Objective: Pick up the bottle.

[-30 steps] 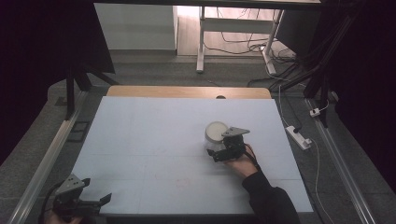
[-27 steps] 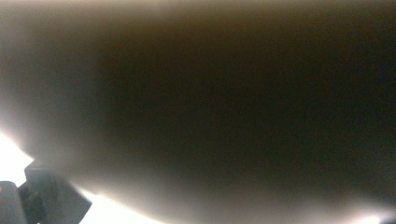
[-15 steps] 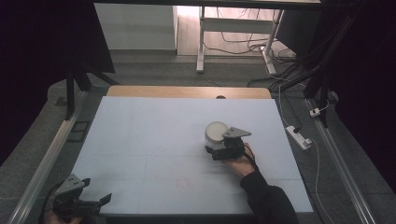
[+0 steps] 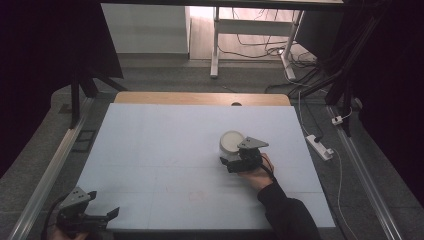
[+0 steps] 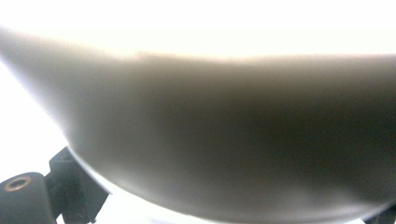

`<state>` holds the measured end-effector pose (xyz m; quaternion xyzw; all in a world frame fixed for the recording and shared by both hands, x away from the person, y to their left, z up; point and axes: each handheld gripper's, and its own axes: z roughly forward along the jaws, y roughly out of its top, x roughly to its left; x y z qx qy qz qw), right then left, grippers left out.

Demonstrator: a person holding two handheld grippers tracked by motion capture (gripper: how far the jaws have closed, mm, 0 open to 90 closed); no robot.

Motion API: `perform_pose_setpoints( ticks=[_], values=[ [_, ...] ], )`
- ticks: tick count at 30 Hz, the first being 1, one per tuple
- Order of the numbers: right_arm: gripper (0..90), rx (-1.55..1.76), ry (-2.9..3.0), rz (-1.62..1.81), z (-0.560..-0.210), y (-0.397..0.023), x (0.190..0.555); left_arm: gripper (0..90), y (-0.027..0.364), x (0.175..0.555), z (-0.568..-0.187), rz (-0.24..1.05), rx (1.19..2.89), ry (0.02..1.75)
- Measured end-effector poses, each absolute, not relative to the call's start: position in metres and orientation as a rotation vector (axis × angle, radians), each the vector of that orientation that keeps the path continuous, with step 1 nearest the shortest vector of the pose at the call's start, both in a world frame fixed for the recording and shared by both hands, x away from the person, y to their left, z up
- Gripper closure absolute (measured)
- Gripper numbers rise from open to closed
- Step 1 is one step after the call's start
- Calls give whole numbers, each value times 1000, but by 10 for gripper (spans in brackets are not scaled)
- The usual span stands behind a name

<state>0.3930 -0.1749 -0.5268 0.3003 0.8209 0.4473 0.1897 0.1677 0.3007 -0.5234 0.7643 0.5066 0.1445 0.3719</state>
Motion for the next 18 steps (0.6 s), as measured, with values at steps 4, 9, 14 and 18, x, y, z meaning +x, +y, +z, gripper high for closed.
perform_pose_setpoints(
  ticks=[4, 9, 14, 18],
  values=[
    [70, 838, 2314, 1248, -525, -175, 392, 0, 301, 168, -523, 369, 1958, 1300],
    [70, 831, 2305, 1264, -524, -174, 391, 0, 301, 168, -523, 369, 1957, 1302],
    [70, 830, 2302, 1268, -522, -173, 391, 0, 301, 168, -523, 369, 1957, 1303],
    [70, 827, 2299, 1283, -519, -172, 389, 0, 301, 168, -523, 368, 1956, 1304]
  ],
)
